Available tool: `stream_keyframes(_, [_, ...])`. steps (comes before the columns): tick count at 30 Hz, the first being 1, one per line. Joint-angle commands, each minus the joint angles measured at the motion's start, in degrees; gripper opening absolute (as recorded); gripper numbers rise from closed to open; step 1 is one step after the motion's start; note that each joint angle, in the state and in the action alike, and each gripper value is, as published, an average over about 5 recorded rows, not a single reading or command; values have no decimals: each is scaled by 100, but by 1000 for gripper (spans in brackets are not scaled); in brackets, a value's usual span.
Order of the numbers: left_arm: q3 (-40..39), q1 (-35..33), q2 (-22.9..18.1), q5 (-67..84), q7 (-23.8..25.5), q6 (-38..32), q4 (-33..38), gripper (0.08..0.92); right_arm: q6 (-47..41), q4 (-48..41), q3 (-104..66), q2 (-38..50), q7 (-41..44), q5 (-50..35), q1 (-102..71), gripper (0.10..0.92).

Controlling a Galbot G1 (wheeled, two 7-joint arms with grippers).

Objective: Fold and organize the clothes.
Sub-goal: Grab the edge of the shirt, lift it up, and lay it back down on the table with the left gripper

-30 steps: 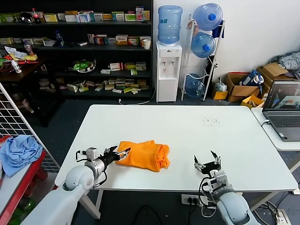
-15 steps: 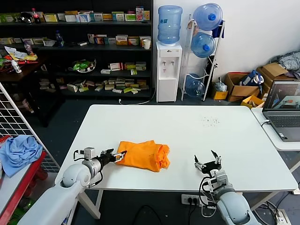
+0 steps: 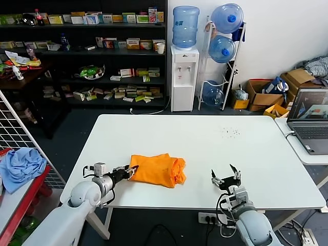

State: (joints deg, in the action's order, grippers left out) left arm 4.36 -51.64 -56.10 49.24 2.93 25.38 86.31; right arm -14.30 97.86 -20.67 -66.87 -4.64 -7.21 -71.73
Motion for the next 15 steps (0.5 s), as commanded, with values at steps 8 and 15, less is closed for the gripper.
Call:
stream_keyframes(8, [228,-285,131,158,-417,-125,493,161,-20,107,80,-26,-61,18,-21,823])
stream_keyframes(15, [663,-532,700,120,-752,51,619,131,-42,173,243,-63,-90,13,37,823])
